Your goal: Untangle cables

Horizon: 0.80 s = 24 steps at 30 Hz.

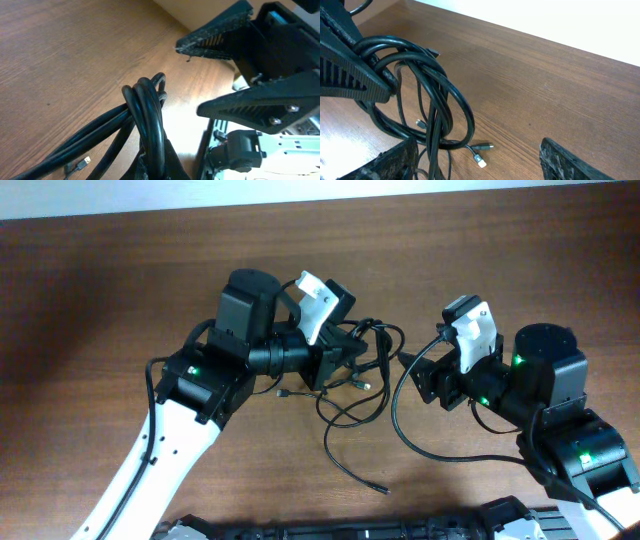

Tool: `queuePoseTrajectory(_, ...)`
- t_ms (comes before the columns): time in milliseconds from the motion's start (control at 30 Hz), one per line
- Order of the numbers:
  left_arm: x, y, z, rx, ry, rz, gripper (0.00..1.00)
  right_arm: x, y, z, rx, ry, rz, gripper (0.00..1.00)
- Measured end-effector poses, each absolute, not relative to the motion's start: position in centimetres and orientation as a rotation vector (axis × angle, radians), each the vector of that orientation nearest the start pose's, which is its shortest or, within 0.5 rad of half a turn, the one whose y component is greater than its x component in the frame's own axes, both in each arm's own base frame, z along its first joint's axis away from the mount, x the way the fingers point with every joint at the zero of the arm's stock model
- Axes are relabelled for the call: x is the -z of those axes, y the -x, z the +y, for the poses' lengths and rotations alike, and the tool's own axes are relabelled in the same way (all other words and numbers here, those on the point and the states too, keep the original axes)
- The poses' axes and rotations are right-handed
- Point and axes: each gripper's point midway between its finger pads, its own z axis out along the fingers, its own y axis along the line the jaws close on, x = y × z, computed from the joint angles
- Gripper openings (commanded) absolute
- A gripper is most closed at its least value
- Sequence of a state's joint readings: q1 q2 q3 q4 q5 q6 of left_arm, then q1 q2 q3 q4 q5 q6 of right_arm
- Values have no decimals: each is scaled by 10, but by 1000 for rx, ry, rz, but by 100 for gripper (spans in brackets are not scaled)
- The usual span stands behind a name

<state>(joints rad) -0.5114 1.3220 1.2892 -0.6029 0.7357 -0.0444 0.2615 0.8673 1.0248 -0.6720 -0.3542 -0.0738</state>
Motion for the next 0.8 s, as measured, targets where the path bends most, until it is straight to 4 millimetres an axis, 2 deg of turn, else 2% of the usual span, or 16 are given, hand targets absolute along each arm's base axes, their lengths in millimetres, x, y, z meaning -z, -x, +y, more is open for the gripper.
queuePoseTrajectory(300,-307,-251,-283,1196,-961,2007,0,-284,-280,138,-493,566,2042,75)
queuePoseTrajectory(633,-309,-248,-284,1218,-972,1994,0,-278,-296,145,-514,577,2042,75)
queuePoseTrajectory(800,-315,-244,-287,1257,-994,1960,0,-281,-302,147,-514,580,2019,75)
